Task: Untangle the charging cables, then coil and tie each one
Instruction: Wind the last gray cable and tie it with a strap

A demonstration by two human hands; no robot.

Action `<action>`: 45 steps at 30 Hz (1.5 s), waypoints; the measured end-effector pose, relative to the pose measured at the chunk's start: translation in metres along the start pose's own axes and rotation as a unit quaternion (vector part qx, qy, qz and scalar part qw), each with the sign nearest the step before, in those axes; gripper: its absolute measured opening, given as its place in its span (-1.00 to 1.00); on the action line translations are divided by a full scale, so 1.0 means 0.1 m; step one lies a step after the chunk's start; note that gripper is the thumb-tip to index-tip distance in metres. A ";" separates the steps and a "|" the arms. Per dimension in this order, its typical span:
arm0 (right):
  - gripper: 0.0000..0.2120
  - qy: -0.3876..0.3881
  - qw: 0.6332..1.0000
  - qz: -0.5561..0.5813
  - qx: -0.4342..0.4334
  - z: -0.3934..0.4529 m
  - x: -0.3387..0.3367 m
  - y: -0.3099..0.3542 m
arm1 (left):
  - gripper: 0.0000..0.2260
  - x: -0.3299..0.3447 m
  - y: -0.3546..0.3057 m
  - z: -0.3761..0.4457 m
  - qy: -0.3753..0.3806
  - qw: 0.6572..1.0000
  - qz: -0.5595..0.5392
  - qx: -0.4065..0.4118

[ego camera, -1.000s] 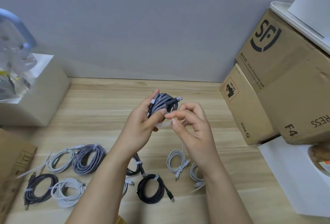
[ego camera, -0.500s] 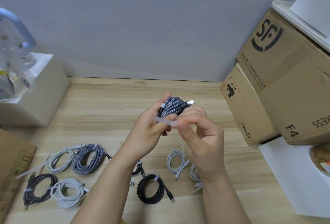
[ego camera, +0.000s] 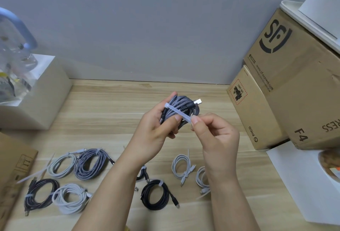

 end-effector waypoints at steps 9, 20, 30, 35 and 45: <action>-0.76 -0.035 0.999 -0.010 -0.001 -0.02 0.00 0.03 | -0.53 0.03 0.05 0.01 -0.028 0.999 0.024 0.008; -0.78 -0.013 1.000 0.005 0.015 -0.01 -0.01 0.02 | -0.52 0.03 0.03 0.01 -0.022 1.000 0.017 0.003; -0.79 0.017 0.999 -0.007 0.040 0.02 0.01 0.09 | -0.51 0.06 0.03 -0.01 -0.003 0.997 0.080 0.018; -0.83 0.043 0.983 -0.176 0.021 0.01 0.01 0.01 | -0.49 0.06 0.10 -0.02 -0.012 0.984 0.176 0.013; -0.87 0.119 0.907 -0.393 -0.095 0.17 0.21 -0.05 | -0.90 0.07 0.31 0.04 0.009 0.956 0.288 0.058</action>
Point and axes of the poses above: each hand's wrist, its own z-axis towards the middle knuckle, its own x-axis out of the palm, y = z × x, the point moved 1 cm from there along z, towards the middle knuckle, and after that the axes turned 10 degrees about -x, right-handed, at the moved point
